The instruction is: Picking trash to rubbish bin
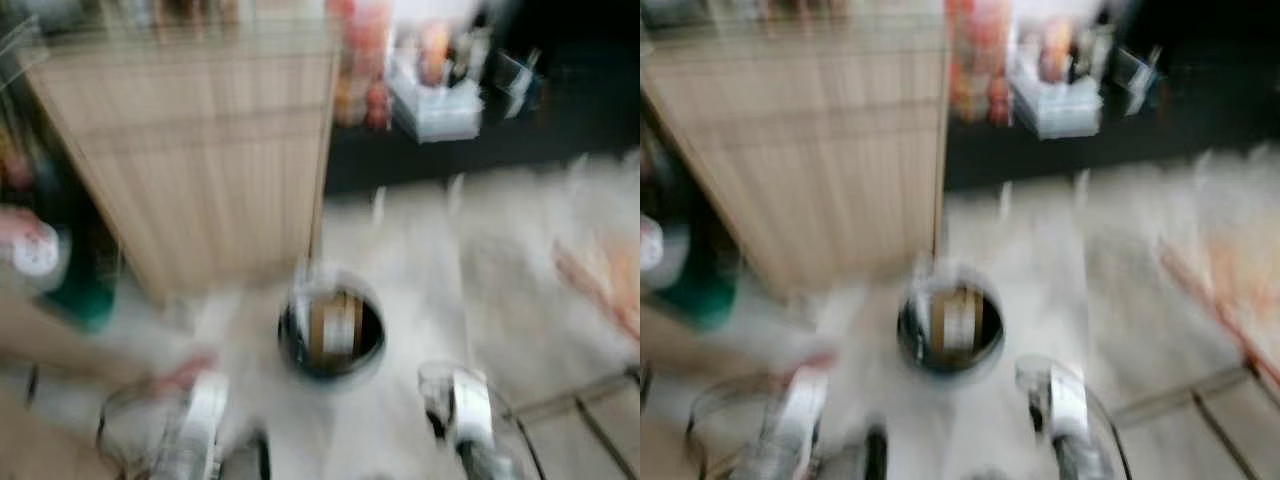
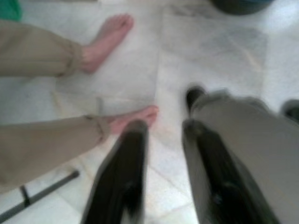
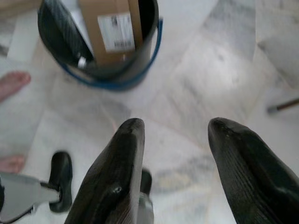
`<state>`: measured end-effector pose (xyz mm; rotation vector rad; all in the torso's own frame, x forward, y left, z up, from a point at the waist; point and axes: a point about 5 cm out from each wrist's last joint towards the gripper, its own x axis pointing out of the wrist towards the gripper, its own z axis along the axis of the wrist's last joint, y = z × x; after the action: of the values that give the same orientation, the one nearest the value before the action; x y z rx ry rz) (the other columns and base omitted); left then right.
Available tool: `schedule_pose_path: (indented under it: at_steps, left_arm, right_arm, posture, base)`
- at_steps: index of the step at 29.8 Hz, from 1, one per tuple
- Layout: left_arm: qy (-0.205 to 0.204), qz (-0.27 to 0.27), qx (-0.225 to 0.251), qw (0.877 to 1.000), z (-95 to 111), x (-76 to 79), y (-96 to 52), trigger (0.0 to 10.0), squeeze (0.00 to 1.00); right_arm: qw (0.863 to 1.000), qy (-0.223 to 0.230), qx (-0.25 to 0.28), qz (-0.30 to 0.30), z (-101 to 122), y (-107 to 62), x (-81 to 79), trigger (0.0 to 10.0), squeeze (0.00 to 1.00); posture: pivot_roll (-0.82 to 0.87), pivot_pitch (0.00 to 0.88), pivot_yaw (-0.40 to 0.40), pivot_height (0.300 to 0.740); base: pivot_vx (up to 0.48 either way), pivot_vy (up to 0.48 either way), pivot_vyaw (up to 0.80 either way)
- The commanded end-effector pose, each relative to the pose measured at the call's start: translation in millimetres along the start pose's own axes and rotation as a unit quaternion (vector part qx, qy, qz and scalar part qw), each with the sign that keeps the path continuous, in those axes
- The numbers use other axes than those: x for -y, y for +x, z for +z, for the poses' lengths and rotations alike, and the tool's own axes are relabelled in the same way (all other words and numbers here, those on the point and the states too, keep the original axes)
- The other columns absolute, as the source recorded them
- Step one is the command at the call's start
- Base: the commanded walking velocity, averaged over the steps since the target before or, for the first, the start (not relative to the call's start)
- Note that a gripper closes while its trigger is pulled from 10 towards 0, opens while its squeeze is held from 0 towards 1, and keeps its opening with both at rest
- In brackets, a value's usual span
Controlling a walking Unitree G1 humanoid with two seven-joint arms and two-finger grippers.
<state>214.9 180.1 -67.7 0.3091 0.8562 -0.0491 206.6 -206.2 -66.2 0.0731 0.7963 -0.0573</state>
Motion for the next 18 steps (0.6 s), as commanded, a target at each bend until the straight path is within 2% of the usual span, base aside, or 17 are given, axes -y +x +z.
schedule_pose_path:
  at_steps: [1, 18]
  left_arm:
    - [-0.001, 0.001, -0.001, 1.000, 1.0, -1.5, 0.4, 10.0, 0.00]
    - [0.000, 0.003, -0.005, 1.000, -3.3, -3.3, -0.4, 10.0, 0.00]
  right_arm:
    - [1.000, 0.005, -0.010, -0.005, -5.7, -1.5, 2.2, 10.0, 0.00]
    - [1.000, 0.010, -0.014, -0.001, -9.1, -1.7, -2.3, 10.0, 0.00]
  posture:
    - [0.05, 0.143, -0.116, 0.740]
    - [0.05, 0.143, -0.111, 0.740]
  base:
    - [-0.281, 0.000, 0.00]
    - [-0.270, 0.000, 0.00]
